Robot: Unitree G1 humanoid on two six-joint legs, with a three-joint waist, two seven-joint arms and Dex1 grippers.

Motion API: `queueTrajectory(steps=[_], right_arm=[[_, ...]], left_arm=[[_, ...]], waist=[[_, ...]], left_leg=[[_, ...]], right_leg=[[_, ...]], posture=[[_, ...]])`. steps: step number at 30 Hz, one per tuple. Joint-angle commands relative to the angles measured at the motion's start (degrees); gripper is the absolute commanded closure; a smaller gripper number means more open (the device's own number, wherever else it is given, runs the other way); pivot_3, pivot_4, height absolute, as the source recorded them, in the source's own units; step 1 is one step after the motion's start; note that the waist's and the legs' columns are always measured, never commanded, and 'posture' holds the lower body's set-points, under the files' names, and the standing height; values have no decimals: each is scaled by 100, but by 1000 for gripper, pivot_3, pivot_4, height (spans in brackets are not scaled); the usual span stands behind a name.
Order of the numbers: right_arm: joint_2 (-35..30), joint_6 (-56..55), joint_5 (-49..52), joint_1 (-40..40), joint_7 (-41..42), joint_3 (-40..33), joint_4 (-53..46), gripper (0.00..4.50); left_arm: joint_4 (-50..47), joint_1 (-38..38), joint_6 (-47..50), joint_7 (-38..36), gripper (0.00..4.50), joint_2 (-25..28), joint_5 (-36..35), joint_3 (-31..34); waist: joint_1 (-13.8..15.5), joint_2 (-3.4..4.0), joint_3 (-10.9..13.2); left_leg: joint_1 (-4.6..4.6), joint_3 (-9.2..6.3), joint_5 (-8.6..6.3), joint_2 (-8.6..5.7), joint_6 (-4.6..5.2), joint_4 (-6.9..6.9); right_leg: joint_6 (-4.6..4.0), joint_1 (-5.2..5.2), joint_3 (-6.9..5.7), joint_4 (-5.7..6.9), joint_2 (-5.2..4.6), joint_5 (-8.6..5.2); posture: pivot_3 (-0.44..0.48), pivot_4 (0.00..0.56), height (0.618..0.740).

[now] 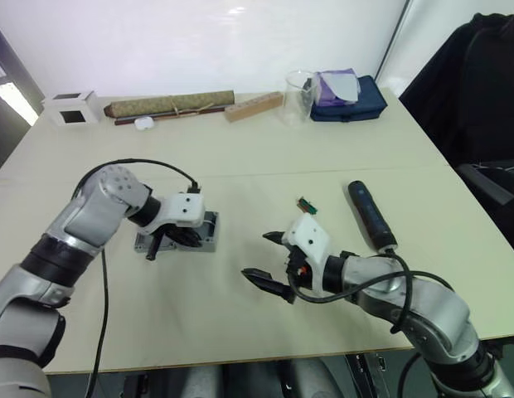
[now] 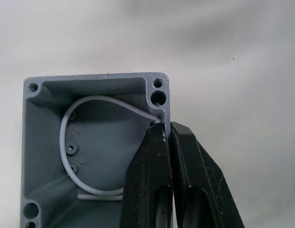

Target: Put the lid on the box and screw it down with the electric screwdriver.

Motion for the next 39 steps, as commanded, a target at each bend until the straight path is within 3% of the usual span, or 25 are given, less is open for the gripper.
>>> queueTrajectory(steps=[1, 6, 15, 18, 21, 22, 23, 25, 28, 32, 35, 39], right_arm=[[-79, -26, 18, 3, 107, -241, -211, 0], [-126, 15, 2, 34, 140, -369, -225, 0], [-200, 372, 267, 266, 54, -812, -569, 0], [-212, 427, 275, 318, 37, -868, -605, 0], [-218, 460, 270, 316, 40, -876, -606, 0], [-203, 452, 281, 306, 44, -892, -602, 0], [-12, 388, 513, 270, 50, -1075, -548, 0], [195, 316, 810, 175, 92, -1313, -486, 0], [143, 365, 980, -113, 203, -1406, -527, 0], [288, 388, 1367, -712, 218, -1425, -517, 0], [73, 348, 932, -1208, 343, -821, -502, 0], [1, 143, 586, -1373, 487, -312, -420, 0]], left_arm=[[-76, -384, -405, -242, 4437, -26, -390, 119], [95, -605, -1012, -253, 4437, -81, -472, -400], [1226, -920, -1988, -253, 4437, -717, 37, -991], [1364, -1035, -1976, -253, 3595, -834, 81, -1042], [1314, -1111, -1798, -253, 2454, -814, -15, -1063], [1160, -1166, -1499, -253, 2021, -782, -231, -912], [803, -1404, -607, -253, 1815, -444, -965, -852], [509, -1727, 571, -253, 1815, -112, -1658, -559], [712, -1900, 1427, 24, 1815, 77, -1530, 118], [909, -1954, 2901, 1354, 1815, 428, -717, 331], [905, -1820, 4494, 2103, 1815, 673, -340, 333], [526, -1408, 6061, 2597, 1815, 991, -442, 559]], waist=[[-10, 0, 0], [-58, 1, 0], [-13, 0, 0], [-20, 0, -1], [-51, 0, -1], [-55, 0, -1], [-59, -4, 1], [-69, -16, 10], [-57, -11, 8], [-71, 2, 1], [-73, 1, 3], [-77, -1, 4]], left_leg=[[0, 0, 0, 0, 0, 1], [5, -2, 0, 1, 0, 0], [4, -4, 0, -1, 1, 4], [5, -4, 0, -2, 1, 4], [6, -5, 0, 0, 1, 4], [6, -5, 0, 0, 1, 3], [7, -6, 0, 2, 1, 3], [1, -10, 0, 9, 1, 3], [4, -15, 0, 11, 1, 4], [20, -11, -1, 11, 2, 0], [17, -19, -1, 17, 2, 0], [7, -18, -1, 18, 2, -1]], right_leg=[[0, 1, 0, 0, 0, 0], [0, 0, 1, 7, 3, 0], [0, 1, 0, 15, 2, 0], [0, 2, 0, 15, 3, 0], [0, 2, 0, 15, 5, 0], [0, 2, 1, 16, 6, 0], [0, 2, 1, 16, 8, 0], [0, -4, 1, 19, 16, 0], [0, -3, 0, 23, 21, 0], [-1, 5, 3, 23, 23, -2], [-2, 4, -1, 27, 33, -1], [-4, -8, 0, 27, 31, -3]], posture=[[0, 150, 740], [0, 150, 740], [0, 150, 740], [0, 150, 740], [0, 150, 740], [0, 150, 740], [0, 150, 740], [0, 150, 740], [0, 150, 740], [0, 150, 740], [0, 150, 740], [0, 150, 740]])
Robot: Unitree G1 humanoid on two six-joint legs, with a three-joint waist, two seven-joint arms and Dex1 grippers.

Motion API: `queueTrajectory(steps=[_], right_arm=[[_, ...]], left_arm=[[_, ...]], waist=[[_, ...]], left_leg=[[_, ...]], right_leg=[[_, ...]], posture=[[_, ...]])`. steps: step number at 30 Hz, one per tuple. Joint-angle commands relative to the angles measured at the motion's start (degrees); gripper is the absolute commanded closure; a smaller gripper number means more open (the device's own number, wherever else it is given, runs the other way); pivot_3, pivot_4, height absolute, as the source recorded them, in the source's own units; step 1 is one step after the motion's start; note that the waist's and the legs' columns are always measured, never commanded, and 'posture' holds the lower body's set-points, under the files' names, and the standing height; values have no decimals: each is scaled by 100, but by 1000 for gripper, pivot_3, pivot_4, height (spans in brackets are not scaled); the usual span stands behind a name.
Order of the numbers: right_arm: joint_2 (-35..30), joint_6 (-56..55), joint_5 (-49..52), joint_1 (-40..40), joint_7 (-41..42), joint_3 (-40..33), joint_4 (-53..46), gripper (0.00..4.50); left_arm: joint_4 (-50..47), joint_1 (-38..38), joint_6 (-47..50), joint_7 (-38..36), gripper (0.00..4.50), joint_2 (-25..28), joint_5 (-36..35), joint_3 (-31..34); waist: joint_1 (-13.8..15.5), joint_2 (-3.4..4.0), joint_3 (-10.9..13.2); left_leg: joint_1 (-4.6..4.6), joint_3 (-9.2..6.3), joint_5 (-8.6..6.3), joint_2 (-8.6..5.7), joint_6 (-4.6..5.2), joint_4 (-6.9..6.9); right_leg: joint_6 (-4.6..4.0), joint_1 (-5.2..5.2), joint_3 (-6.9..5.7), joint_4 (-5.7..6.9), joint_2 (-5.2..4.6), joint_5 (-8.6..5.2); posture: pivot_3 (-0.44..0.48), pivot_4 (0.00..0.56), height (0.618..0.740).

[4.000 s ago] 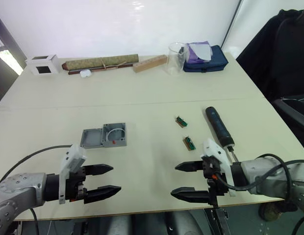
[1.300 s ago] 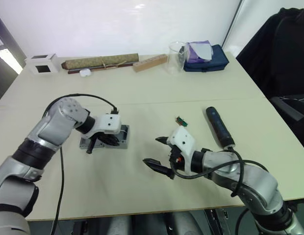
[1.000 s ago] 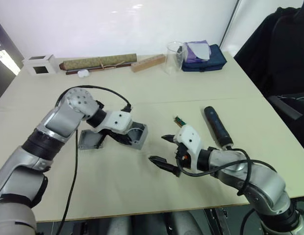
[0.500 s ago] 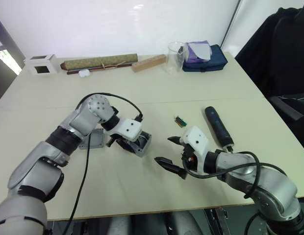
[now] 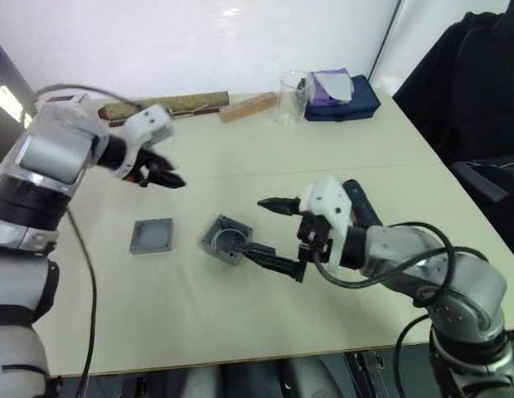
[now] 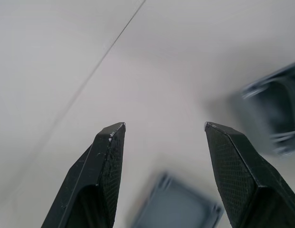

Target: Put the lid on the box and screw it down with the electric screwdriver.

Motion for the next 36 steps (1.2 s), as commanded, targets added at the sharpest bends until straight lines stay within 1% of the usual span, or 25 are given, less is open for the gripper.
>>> queueTrajectory(steps=[1, 5, 8, 13, 18, 22, 26, 29, 33, 34, 36], right_arm=[[87, -347, -222, 4, 163, 291, 15, 0], [9, -682, -703, 51, 404, 729, 301, 0], [97, -826, -826, 48, 482, 784, 429, 0], [227, -923, -1041, 195, 422, 877, 436, 0], [379, -785, -1034, 208, 292, 786, 308, 0], [421, -692, -1016, 234, 222, 718, 237, 0], [374, -619, -1024, 251, 223, 678, 220, 0], [357, -594, -1016, 270, 228, 630, 206, 0], [313, -584, -1031, 340, 236, 589, 189, 0], [308, -576, -1021, 365, 234, 573, 175, 0], [304, -556, -982, 412, 237, 526, 150, 0]], left_arm=[[-366, 195, 1322, 522, 1815, 216, -70, 431], [-295, 380, 2043, 1050, 1815, 80, -215, 792], [-276, 662, 2227, 1372, 1815, 41, -305, 926], [-260, 969, 2448, 1657, 1815, -49, -592, 1069], [-383, 1251, 2428, 1942, 1815, -129, -776, 1093], [-172, 1451, 2317, 2210, 1815, -313, -802, 1099], [173, 1468, 2015, 2460, 1815, -563, -742, 1081], [299, 1433, 1929, 2554, 2543, -683, -779, 1190], [318, 1480, 1881, 2749, 4074, -830, -771, 1289], [287, 1509, 1894, 2791, 4381, -873, -786, 1342], [228, 1562, 1913, 2898, 4461, -951, -802, 1467]], waist=[[12, 0, 0], [54, -11, 0], [37, -11, 0], [34, -12, 0], [34, -13, -1], [44, -13, -1], [60, -6, -6], [74, -2, -9], [88, -3, -12], [87, -1, -13], [92, 0, -14]], left_leg=[[-1, 1, 0, 0, 0, 0], [-2, -2, 0, -2, 0, 3], [2, 2, 0, -6, 0, 6], [2, -1, 0, -5, -1, 5], [3, 2, 1, -7, -1, 6], [4, 1, 1, -7, -2, 6], [10, 2, 1, -13, -2, 6], [27, 3, 1, -18, -2, 6], [40, 3, 2, -20, -3, 6], [42, 4, 2, -21, -3, 6], [44, 5, 2, -22, -3, 6]], right_leg=[[0, 0, 0, 0, -2, 0], [0, 3, -7, 1, -8, 1], [0, 7, -6, 1, -13, 1], [-1, 1, -6, 12, -11, 1], [-2, 1, -5, 19, -15, 1], [-2, 1, -5, 21, -14, 1], [-2, 4, -5, 26, -20, 1], [-2, 17, -6, 34, -26, 1], [-2, 30, -6, 36, -27, 0], [-2, 31, -6, 36, -29, 0], [-2, 32, -6, 37, -31, 0]], posture=[[0, 150, 740], [0, 150, 740], [0, 150, 740], [0, 150, 740], [0, 150, 740], [0, 150, 740], [0, 150, 740], [0, 150, 740], [0, 150, 740], [0, 150, 740], [0, 150, 740]])
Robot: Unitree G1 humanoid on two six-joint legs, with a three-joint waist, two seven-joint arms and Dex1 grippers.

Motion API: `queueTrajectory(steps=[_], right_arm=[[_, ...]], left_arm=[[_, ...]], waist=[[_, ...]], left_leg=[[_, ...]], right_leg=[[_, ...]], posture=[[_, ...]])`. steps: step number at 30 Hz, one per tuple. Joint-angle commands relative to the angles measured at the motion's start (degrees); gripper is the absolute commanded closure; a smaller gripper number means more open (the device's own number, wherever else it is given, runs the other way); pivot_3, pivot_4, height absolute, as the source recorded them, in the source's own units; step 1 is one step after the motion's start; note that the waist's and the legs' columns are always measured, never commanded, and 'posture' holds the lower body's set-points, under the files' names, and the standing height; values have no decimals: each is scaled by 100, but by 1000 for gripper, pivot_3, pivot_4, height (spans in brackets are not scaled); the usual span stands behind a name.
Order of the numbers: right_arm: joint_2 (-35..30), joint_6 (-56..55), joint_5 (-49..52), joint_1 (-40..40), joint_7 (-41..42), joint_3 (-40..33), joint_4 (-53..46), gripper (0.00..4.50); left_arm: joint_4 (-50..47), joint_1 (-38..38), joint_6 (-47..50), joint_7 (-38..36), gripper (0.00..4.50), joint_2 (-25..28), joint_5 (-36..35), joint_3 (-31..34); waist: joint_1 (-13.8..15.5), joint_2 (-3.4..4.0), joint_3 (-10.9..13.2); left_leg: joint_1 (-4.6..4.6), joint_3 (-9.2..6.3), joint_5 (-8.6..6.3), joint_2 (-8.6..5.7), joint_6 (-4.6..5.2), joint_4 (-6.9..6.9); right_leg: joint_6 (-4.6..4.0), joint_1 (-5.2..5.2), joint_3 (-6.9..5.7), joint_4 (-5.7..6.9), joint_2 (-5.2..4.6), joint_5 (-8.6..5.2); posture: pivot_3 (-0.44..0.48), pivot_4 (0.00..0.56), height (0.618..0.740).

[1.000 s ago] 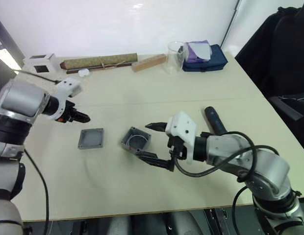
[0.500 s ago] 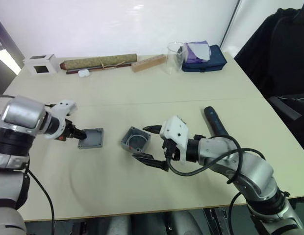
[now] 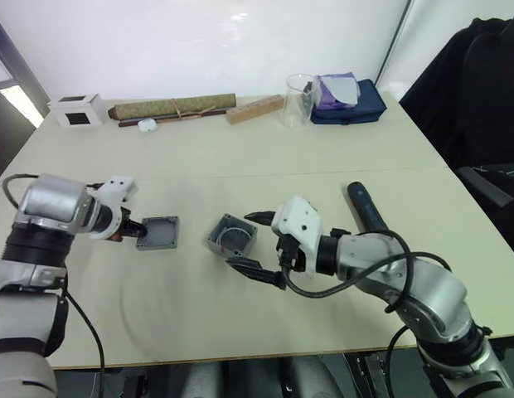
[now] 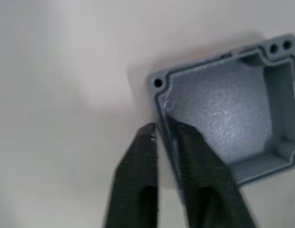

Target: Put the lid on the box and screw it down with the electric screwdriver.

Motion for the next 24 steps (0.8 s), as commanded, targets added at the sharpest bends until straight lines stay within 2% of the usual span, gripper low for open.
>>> queueTrajectory(steps=[1, 7, 8, 10, 12, 13, 15, 18, 21, 24], right_arm=[[-9, -2, 96, 62, 18, -208, -260, 0], [-375, 126, 201, 152, 293, -332, -356, 0], [-367, 144, 322, 131, 318, -511, -300, 0], [52, 223, 1107, -108, 237, -1298, 157, 0], [242, 287, 1463, -474, 213, -1787, 704, 0], [336, 326, 1595, -652, 177, -1901, 916, 0], [494, 313, 1540, -1026, 37, -1955, 1329, 0], [968, 316, 1302, -1782, -523, -2036, 2222, 0], [1486, 293, 1240, -2476, -1128, -2349, 3155, 0], [1725, 518, 1245, -2827, -1617, -2637, 3787, 0]], left_arm=[[-52, 182, -22, 203, 4461, -173, -34, 150], [296, 85, -798, 96, 4461, -71, -119, 710], [390, -32, -1046, -42, 4461, -9, -212, 908], [460, -279, -1900, -266, 4461, 118, -339, 1335], [310, -447, -2712, -295, 4461, -34, -495, 1737], [278, -527, -2643, -326, 4461, -71, -596, 1811], [7, -622, -2807, -213, 4461, -316, -792, 2041], [-484, -820, -3339, 416, 4461, -1045, -1020, 2539], [-1107, -752, -3527, 655, 4461, -1617, -1138, 2453], [-1481, -590, -3836, 678, 4461, -1813, -982, 2111]], waist=[[5, 4, -3], [15, 4, -4], [10, 2, -3], [-13, -18, 9], [-14, -35, 14], [-13, -35, 14], [-19, -32, 13], [-8, -31, 12], [-23, -31, 12], [-55, -31, 11]], left_leg=[[1, 0, 0, -1, 0, 0], [15, -1, 1, -6, -1, 0], [15, -1, 1, -6, -1, 0], [11, -1, 1, -5, -1, 0], [-5, -5, 3, 3, -5, 1], [-9, -5, 4, 3, -7, 1], [-12, 0, 4, -1, -8, 1], [-14, 4, 4, -6, -8, -4], [-25, 3, 5, -6, -9, -1], [-39, 3, 5, -6, -9, -3]], right_leg=[[0, 0, 0, 1, -1, 0], [0, 12, -1, 5, -6, 0], [0, 12, -1, 5, -6, 0], [0, 8, -1, 4, -4, -1], [-2, -4, -8, 4, -1, 1], [-3, -6, -8, 1, -4, 3], [-2, -7, -8, -5, -14, 4], [-2, -8, -6, -8, -24, 4], [-1, -18, -6, -6, -26, 7], [-2, -37, -5, -2, -25, 8]], posture=[[0, 150, 740], [0, 150, 740], [0, 150, 740], [0, 150, 740], [0, 150, 740], [0, 150, 740], [0, 150, 740], [0, 150, 740], [0, 150, 740], [0, 150, 740]])
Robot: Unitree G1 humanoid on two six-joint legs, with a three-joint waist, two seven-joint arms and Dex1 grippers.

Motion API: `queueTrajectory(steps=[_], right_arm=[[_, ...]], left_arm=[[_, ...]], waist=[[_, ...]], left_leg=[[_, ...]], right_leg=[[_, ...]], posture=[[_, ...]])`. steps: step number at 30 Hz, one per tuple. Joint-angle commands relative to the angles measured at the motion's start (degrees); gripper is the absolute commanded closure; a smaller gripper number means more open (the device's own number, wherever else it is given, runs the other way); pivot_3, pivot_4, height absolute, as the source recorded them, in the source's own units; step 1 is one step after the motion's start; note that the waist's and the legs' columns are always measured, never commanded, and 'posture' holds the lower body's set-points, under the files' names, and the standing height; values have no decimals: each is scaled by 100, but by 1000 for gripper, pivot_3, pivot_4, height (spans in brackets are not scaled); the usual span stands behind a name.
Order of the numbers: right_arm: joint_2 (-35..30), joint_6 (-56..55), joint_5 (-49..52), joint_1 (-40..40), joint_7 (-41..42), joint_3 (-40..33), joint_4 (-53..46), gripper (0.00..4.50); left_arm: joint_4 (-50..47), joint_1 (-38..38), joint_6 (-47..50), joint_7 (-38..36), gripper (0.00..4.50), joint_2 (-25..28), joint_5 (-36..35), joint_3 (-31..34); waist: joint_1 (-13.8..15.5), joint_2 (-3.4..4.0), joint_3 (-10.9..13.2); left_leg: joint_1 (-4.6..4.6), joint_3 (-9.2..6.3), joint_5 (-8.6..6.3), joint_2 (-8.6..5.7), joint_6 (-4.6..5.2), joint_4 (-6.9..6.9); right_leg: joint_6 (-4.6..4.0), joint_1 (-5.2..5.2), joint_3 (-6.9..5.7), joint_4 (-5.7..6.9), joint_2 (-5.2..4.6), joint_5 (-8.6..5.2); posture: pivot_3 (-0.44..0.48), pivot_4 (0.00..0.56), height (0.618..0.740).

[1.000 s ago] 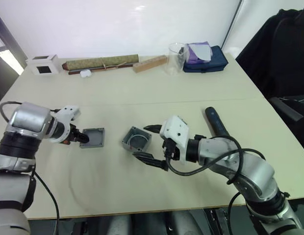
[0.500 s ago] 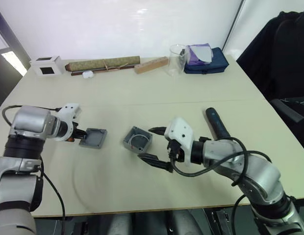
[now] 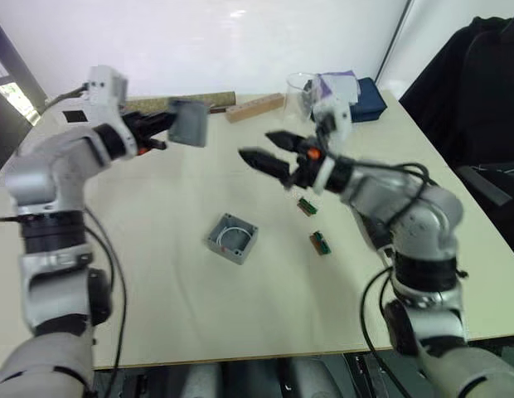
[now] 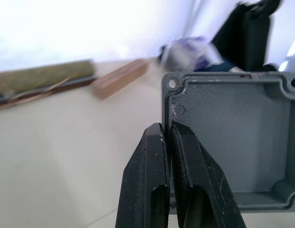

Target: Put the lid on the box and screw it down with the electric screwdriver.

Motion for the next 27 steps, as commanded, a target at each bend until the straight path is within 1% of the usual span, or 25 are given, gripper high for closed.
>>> queueTrajectory(steps=[1, 6, 9, 13, 23, 25, 26, 27], right_arm=[[138, 244, 113, -328, -460, -473, 496, 0], [199, 567, 376, -416, -478, -632, 498, 0], [248, 774, 441, -414, -645, -676, 472, 0], [508, 935, 618, -368, -891, -730, 280, 0], [712, 922, 641, -366, -1164, -769, 251, 0], [726, 898, 632, -361, -1182, -767, 238, 485], [717, 882, 610, -355, -1183, -752, 221, 597], [709, 871, 596, -350, -1185, -740, 209, 968]], left_arm=[[-594, 73, -448, 121, 4461, -84, 64, -196], [-700, 82, -499, 272, 4461, -249, -40, -277], [-810, 136, -482, 294, 4461, -367, -120, -296], [-872, 131, -452, 377, 4461, -492, -129, -341], [-816, 81, -423, 342, 4461, -521, -202, -474], [-786, 72, -427, 339, 4500, -519, -205, -473], [-773, 78, -437, 325, 4500, -513, -196, -489], [-765, 84, -445, 315, 4500, -509, -189, -501]], waist=[[-9, 1, 0], [-27, 2, 0], [-20, 2, 0], [-19, 2, 0], [-21, 2, 0], [-22, 2, 0], [-22, 2, 0], [-22, 2, 0]], left_leg=[[-1, 4, 0, 0, 0, -4], [-8, 11, 0, 0, 0, -8], [-8, 10, 0, 1, 0, -8], [-8, 10, 0, 0, 0, -8], [-8, 10, 0, -1, 0, -8], [-8, 10, 0, -1, 0, -8], [-8, 10, 0, -1, 0, -8], [-8, 10, 0, -1, 0, -8]], right_leg=[[0, -4, 3, 0, -1, 0], [0, -24, 10, 7, 1, 0], [0, -23, 9, 7, 3, 0], [0, -22, 9, 6, 4, 0], [0, -23, 9, 5, 5, 0], [0, -23, 9, 5, 6, 0], [0, -23, 9, 5, 6, 0], [0, -23, 9, 5, 6, 0]], posture=[[0, 150, 740], [0, 150, 740], [0, 150, 740], [0, 150, 740], [0, 150, 740], [0, 150, 740], [0, 150, 740], [0, 150, 740]])
